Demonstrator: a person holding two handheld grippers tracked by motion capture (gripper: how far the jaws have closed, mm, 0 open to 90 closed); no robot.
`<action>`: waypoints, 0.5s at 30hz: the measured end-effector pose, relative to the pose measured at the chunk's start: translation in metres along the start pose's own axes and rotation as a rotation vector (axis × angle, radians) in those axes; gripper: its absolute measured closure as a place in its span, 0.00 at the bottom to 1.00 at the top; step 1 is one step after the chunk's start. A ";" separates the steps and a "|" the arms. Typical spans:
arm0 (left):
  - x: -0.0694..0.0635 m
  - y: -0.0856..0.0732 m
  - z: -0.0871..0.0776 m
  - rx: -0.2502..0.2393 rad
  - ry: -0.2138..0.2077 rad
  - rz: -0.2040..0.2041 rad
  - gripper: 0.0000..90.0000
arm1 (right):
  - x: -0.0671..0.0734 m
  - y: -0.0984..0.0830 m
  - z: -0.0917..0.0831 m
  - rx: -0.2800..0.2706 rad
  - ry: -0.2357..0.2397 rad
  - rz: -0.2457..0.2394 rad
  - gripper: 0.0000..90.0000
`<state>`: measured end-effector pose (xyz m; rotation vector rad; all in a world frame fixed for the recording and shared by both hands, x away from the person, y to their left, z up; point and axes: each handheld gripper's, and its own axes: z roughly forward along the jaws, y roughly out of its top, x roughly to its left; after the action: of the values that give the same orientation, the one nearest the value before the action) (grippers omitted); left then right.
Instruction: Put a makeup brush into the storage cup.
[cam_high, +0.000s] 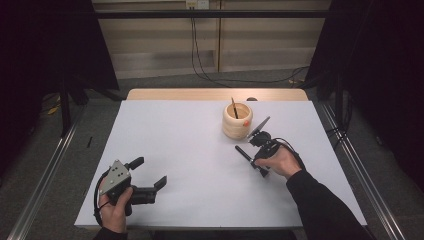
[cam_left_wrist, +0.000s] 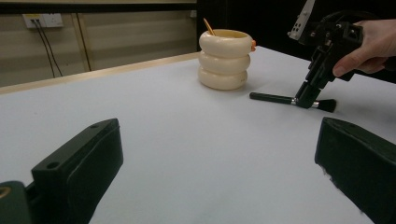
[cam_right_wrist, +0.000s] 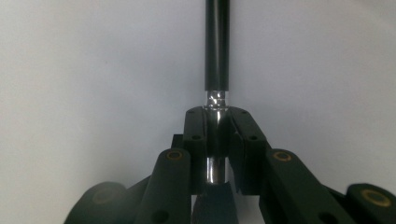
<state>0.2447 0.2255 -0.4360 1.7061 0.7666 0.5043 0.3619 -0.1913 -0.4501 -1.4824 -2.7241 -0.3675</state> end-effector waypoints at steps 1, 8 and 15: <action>0.000 0.000 0.000 0.000 0.001 0.000 0.01 | 0.000 0.000 0.001 -0.011 0.007 0.004 0.88; 0.000 0.000 -0.001 0.000 -0.002 0.001 0.01 | -0.003 -0.002 -0.002 -0.005 0.037 0.002 0.88; 0.000 0.000 -0.001 -0.001 0.001 -0.002 0.01 | -0.003 -0.007 -0.006 -0.062 0.081 -0.038 0.88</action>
<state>0.2443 0.2259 -0.4355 1.7041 0.7685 0.5048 0.3576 -0.1984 -0.4459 -1.3989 -2.7046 -0.5057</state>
